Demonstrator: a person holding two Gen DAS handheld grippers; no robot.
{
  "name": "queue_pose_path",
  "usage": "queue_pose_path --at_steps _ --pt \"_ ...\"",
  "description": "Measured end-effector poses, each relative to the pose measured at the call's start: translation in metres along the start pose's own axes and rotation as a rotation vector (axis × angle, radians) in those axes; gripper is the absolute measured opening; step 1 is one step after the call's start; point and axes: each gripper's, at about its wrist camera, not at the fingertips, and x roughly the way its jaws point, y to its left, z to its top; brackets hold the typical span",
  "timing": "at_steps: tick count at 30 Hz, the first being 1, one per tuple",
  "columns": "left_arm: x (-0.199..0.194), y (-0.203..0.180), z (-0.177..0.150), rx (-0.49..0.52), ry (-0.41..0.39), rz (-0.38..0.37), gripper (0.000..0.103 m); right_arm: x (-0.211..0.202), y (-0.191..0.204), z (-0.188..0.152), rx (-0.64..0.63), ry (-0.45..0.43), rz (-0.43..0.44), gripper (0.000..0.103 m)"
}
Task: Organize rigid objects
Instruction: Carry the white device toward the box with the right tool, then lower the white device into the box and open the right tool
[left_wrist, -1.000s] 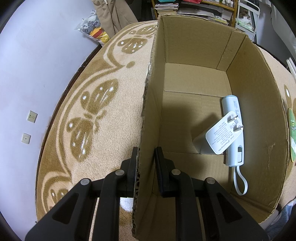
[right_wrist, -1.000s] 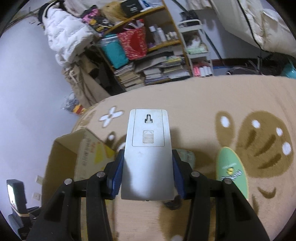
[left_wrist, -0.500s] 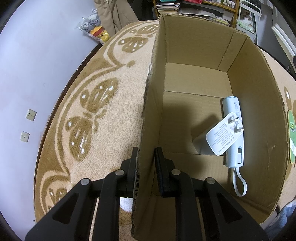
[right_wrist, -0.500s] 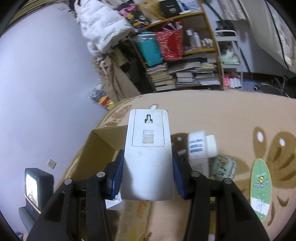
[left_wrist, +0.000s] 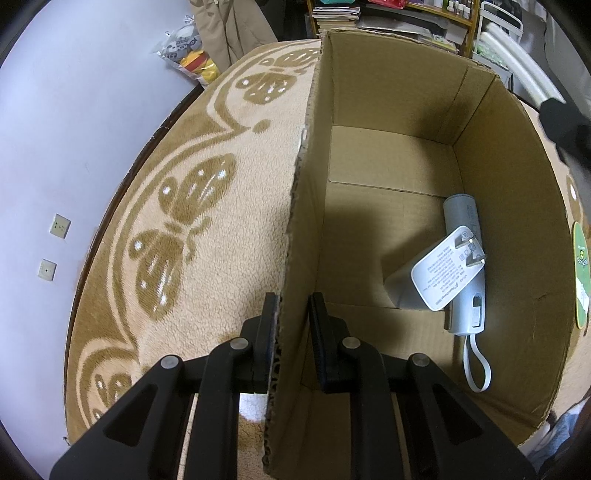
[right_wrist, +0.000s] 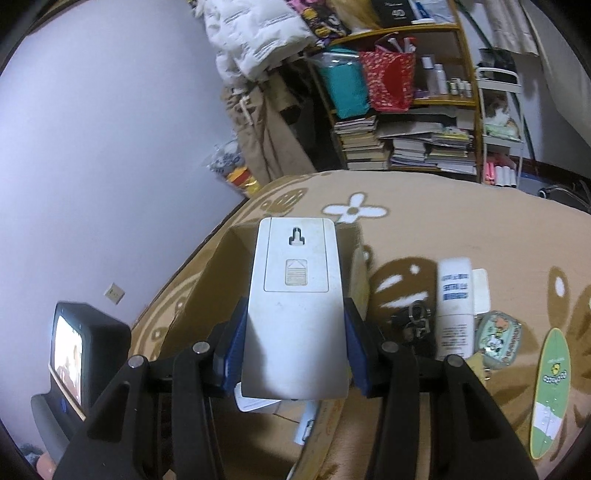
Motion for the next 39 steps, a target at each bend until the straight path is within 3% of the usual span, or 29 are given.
queue_pose_path --at_steps 11,31,34,36,39 --pt "0.000 -0.001 0.000 -0.001 0.001 0.000 0.017 0.013 0.009 -0.011 -0.050 0.054 -0.002 0.051" --pt "-0.001 0.002 0.002 -0.004 0.001 -0.004 0.017 0.010 0.020 -0.012 -0.100 0.035 -0.040 0.052" --pt "-0.001 0.001 0.002 -0.002 0.000 -0.003 0.017 0.005 0.018 -0.009 -0.092 0.028 -0.044 0.062" --pt "-0.001 0.001 0.001 -0.002 0.000 -0.002 0.017 0.000 0.015 -0.007 -0.082 0.015 -0.041 0.075" --pt "-0.001 0.001 0.001 -0.003 0.000 -0.002 0.017 -0.006 0.010 -0.004 -0.064 -0.004 -0.052 0.082"
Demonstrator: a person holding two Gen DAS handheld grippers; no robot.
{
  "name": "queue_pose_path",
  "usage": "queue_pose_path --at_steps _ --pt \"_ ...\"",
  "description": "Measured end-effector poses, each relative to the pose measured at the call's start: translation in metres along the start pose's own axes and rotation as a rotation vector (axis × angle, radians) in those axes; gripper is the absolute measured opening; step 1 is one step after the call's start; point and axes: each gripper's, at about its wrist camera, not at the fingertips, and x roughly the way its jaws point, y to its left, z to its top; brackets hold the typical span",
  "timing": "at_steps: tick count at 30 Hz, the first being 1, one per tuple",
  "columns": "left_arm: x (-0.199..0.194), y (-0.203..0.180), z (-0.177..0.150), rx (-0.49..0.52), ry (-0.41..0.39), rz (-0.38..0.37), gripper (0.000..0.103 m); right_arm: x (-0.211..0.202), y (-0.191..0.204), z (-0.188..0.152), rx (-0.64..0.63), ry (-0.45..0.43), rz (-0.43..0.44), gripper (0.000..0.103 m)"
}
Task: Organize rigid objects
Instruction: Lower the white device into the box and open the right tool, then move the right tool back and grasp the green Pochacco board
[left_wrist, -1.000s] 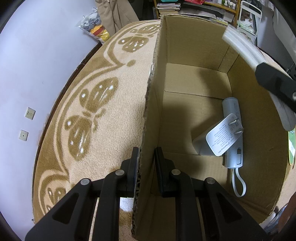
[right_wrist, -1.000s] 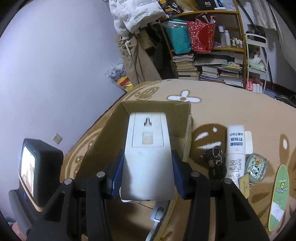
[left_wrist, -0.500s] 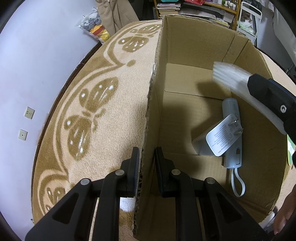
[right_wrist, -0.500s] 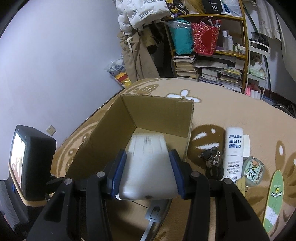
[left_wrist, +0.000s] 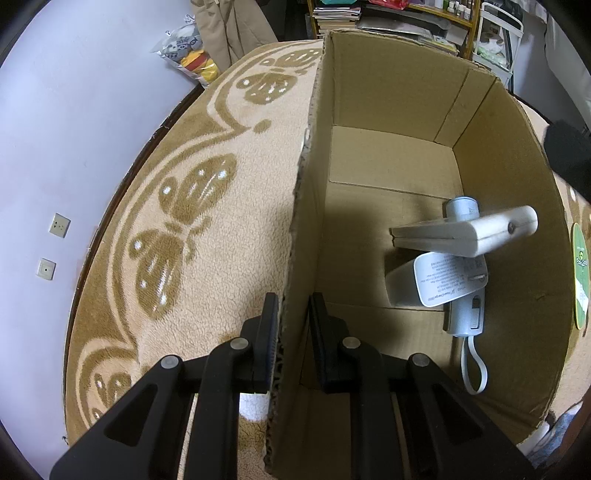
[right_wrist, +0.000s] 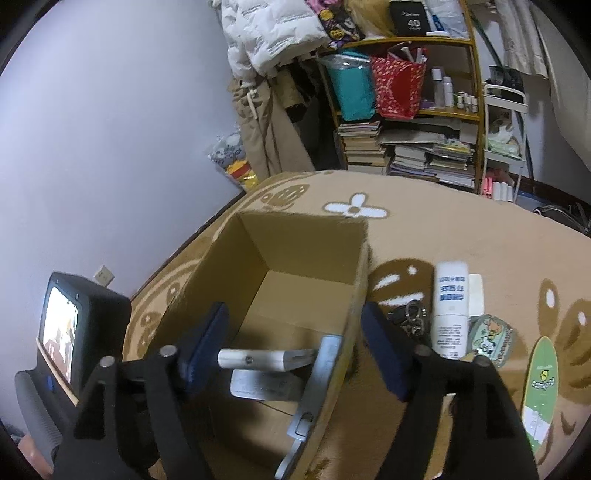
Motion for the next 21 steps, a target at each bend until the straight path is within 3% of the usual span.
queue_pose_path --at_steps 5,21 --pt "0.000 -0.001 0.000 0.001 0.000 0.000 0.017 -0.008 -0.013 0.001 0.023 -0.021 -0.037 0.090" --pt "0.001 0.000 0.000 -0.002 0.001 -0.011 0.017 -0.021 -0.076 -0.008 0.088 -0.010 -0.248 0.091"
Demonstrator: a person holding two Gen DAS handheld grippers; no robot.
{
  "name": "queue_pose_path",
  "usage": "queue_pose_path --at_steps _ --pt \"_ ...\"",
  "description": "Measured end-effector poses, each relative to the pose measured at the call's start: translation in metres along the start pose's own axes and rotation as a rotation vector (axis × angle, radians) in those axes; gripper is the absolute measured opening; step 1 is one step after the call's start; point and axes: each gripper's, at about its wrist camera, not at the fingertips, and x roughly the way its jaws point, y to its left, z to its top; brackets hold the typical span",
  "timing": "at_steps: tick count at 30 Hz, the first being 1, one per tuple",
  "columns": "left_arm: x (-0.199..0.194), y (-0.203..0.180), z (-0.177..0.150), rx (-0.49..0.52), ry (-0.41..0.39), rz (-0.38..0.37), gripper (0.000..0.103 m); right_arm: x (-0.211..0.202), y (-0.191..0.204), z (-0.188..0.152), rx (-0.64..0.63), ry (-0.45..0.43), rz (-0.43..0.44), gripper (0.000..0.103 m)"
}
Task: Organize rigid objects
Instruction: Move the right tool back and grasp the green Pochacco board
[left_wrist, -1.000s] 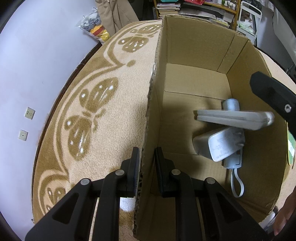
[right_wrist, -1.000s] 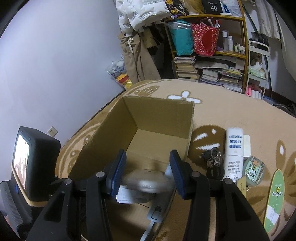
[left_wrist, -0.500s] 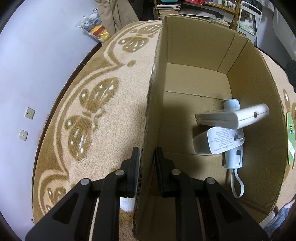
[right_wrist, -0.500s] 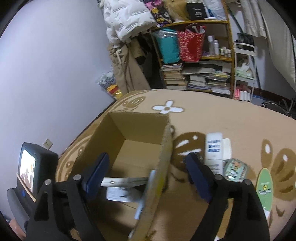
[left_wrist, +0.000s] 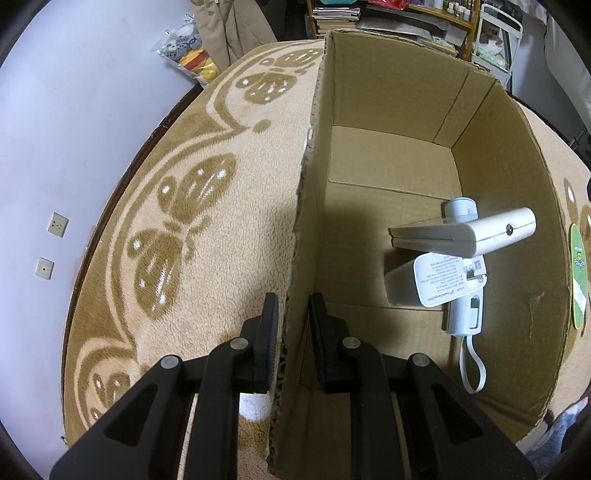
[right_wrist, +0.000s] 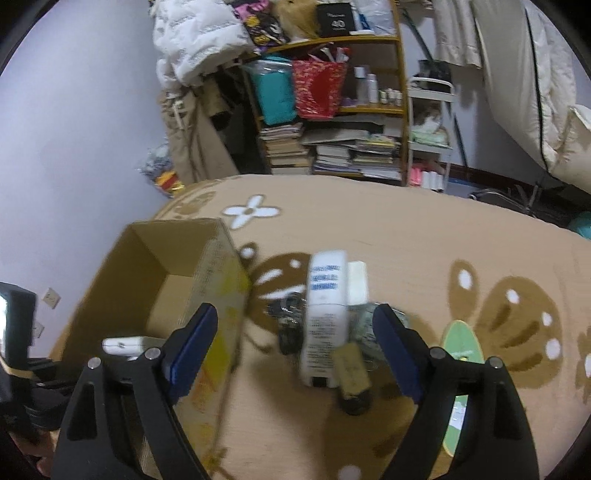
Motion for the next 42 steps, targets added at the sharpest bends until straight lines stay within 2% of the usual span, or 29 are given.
queue_pose_path --at_steps 10,17,23,34,37,42 --pt "-0.001 -0.002 -0.001 0.008 -0.001 0.009 0.017 0.010 -0.039 -0.011 0.064 0.038 -0.115 0.091" --pt "-0.001 -0.002 -0.001 0.010 -0.001 0.010 0.017 0.013 -0.075 -0.021 0.104 0.050 -0.233 0.091" --pt "-0.002 -0.003 -0.002 0.007 0.000 0.006 0.017 0.023 -0.102 -0.029 0.157 0.093 -0.285 0.091" --pt "-0.004 -0.002 -0.002 0.012 0.000 0.005 0.017 0.047 -0.125 -0.044 0.216 0.203 -0.332 0.090" --pt "-0.003 -0.002 -0.002 0.014 0.000 0.007 0.017 0.055 -0.130 -0.049 0.246 0.240 -0.325 0.083" --pt "-0.004 0.000 -0.001 0.007 0.000 -0.001 0.017 0.056 -0.133 -0.050 0.245 0.240 -0.332 0.082"
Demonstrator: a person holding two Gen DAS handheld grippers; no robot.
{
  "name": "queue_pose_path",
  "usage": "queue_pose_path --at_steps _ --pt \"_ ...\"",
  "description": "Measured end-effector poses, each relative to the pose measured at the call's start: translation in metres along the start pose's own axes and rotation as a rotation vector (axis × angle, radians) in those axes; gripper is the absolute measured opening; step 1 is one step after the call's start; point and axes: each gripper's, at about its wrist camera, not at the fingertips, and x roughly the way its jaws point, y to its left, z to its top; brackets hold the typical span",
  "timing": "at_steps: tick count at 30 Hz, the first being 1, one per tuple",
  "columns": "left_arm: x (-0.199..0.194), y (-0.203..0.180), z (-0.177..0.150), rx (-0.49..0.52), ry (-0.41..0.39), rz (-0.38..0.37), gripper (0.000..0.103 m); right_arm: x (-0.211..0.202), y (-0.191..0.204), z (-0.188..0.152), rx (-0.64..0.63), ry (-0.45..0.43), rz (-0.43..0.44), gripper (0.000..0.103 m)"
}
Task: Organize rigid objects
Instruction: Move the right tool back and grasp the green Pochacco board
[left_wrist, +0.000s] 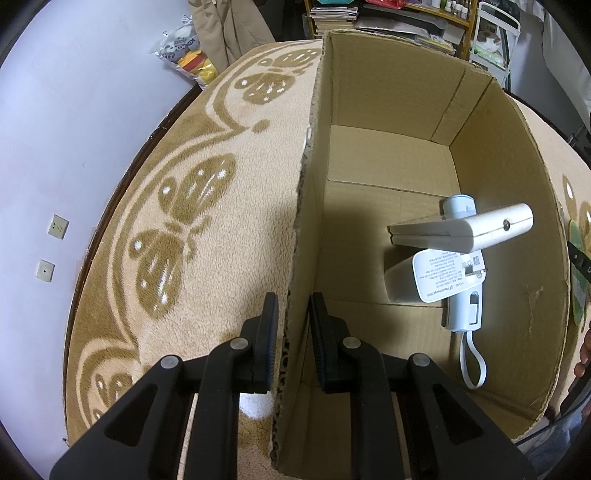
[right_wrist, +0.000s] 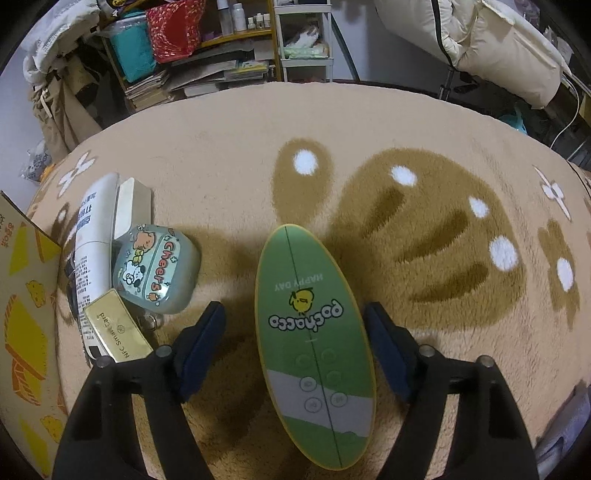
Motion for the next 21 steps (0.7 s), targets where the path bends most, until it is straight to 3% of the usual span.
queue_pose_path --at_steps 13,17,21 --pt "0.000 0.001 0.000 0.000 0.000 0.000 0.017 0.002 0.007 -0.004 -0.040 0.039 -0.054 0.080" --pt "0.000 0.001 0.000 0.000 0.000 0.000 0.017 0.001 0.008 -0.002 -0.053 0.036 -0.065 0.063" --pt "0.001 0.001 0.000 0.001 0.000 0.002 0.017 -0.003 0.010 -0.004 -0.064 0.028 -0.070 0.062"
